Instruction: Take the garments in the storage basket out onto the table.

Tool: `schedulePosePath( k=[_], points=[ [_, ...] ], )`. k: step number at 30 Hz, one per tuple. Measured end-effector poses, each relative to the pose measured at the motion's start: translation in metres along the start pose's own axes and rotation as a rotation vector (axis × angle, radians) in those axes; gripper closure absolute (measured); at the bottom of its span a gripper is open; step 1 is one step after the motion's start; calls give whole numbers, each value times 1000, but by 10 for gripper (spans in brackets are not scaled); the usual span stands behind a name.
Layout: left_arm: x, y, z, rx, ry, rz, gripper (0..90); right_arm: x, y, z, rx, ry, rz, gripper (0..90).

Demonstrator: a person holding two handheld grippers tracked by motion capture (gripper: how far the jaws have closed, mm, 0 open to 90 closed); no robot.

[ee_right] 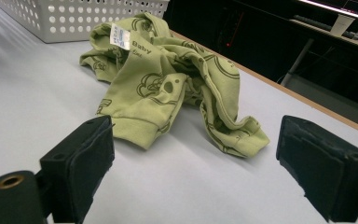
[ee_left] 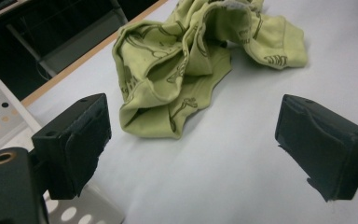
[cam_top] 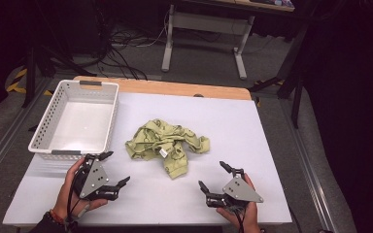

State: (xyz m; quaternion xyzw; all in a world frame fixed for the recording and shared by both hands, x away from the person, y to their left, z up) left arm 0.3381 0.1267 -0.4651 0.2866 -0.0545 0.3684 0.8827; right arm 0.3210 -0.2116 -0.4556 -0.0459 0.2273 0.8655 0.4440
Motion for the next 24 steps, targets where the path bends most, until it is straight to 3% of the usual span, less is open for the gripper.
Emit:
schedulePosePath(
  k=[10, 15, 18, 24],
  points=[
    [-1, 5, -15, 22, 13, 2, 105, -1, 1, -1, 4, -14, -1, 121],
    [3, 11, -27, 30, 50, 18, 94, 1, 1, -3, 16, -3, 0, 120],
    [5, 15, -34, 25, 102, 14, 93, -1, 3, -4, 14, -7, -5, 120],
    [5, 22, -43, 35, 116, 21, 93, 0, 4, -3, 13, -4, -5, 119]
  ],
)
Point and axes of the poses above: each handheld gripper's, and its own axes: y roughly backward along the jaws, z roughly out of its top, x roughly to its left, the point moved 6 cm from there along -y, roughly forward along the jaws, and after that the axes turned 4 degrees about x, right-handed, at the moved point
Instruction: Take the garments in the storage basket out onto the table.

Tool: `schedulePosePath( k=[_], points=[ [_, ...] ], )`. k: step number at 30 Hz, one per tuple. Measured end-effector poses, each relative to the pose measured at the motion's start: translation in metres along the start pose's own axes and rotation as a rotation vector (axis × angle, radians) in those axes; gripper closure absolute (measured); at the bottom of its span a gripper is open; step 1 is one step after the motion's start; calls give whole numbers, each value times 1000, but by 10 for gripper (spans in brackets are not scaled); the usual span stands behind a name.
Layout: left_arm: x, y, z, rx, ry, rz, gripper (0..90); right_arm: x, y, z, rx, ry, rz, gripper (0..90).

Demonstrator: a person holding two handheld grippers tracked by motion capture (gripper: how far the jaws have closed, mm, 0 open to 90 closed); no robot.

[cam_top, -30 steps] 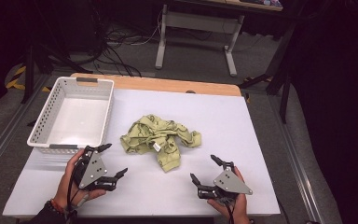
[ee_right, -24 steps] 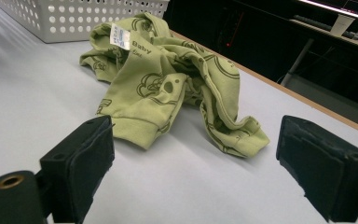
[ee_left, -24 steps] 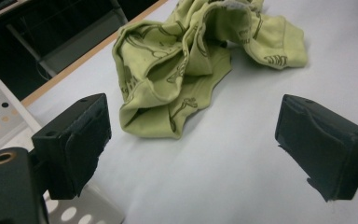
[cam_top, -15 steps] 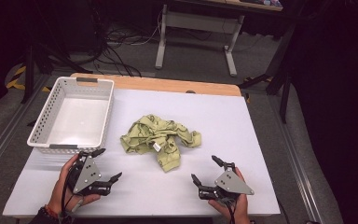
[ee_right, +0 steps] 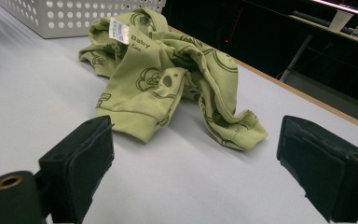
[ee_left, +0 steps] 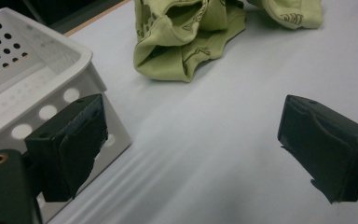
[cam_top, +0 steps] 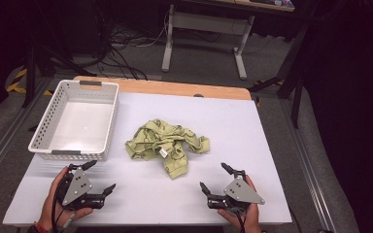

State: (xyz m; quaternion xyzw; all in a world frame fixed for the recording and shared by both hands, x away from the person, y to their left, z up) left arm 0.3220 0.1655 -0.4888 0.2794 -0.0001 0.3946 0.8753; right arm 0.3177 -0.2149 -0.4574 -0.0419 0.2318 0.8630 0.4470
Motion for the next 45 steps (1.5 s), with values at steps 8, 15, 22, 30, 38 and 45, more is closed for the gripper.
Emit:
schedulePosePath(
  k=[8, 15, 22, 30, 38, 45],
  points=[
    [4, 7, -6, -8, 38, -6, 92, -1, -1, -1, 2, -7, 3, 118],
    [3, 10, -7, -12, 32, -12, 91, 4, -4, 4, -7, 2, 23, 118],
    [5, 13, -8, -16, 43, -12, 89, 6, -9, 6, -6, 8, 34, 118],
    [4, 13, -7, -17, 45, -22, 91, 5, -7, 5, -6, 10, 30, 118],
    [3, 11, -8, -8, 40, -41, 91, 3, -7, 4, -5, 10, 26, 118],
    [2, 10, -7, -6, 38, -43, 95, 3, -7, 5, -9, 2, 25, 118]
  ],
)
Point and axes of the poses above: each handheld gripper's, and its own axes: y roughly backward along the jaws, z roughly out of its top, x roughly to its left, the point moved 6 cm from there along -y, roughly forward along the jaws, and after that the axes turned 4 degrees about x, right-handed, at the moved point
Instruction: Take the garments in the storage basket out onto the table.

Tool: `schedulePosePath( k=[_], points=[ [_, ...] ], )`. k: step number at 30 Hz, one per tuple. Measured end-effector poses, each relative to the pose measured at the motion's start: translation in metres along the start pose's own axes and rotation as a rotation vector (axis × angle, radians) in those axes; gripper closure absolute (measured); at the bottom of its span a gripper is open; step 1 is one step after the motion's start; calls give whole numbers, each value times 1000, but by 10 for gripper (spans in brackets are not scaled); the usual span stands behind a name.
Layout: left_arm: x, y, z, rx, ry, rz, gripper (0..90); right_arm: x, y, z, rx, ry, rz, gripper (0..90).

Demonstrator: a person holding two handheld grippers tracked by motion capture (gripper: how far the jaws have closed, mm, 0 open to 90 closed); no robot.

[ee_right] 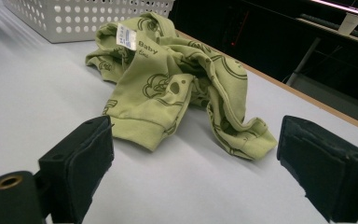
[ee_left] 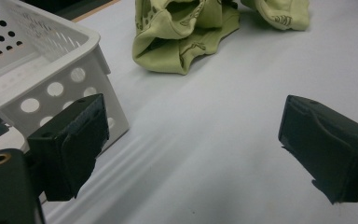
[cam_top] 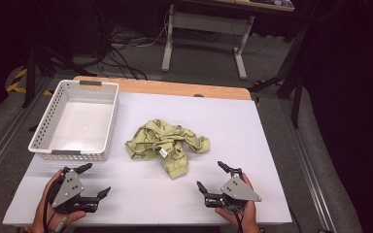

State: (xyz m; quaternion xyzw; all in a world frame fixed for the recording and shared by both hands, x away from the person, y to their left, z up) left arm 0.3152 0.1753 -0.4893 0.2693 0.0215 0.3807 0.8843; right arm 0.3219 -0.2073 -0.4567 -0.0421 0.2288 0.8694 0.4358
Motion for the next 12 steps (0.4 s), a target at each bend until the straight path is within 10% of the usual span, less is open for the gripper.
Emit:
schedulePosePath(
  k=[12],
  points=[
    [-5, -5, 4, 9, -30, -29, 99, -2, 1, -3, 4, -24, -5, 119]
  ],
)
Point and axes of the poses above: each handheld gripper's, and its own axes: y roughly backward along the jaws, z roughly out of its top, x roughly to its left, the point moved 6 cm from there along -y, roughly forward along the jaws, and after that the axes turned 4 degrees about x, right-handed, at the moved point
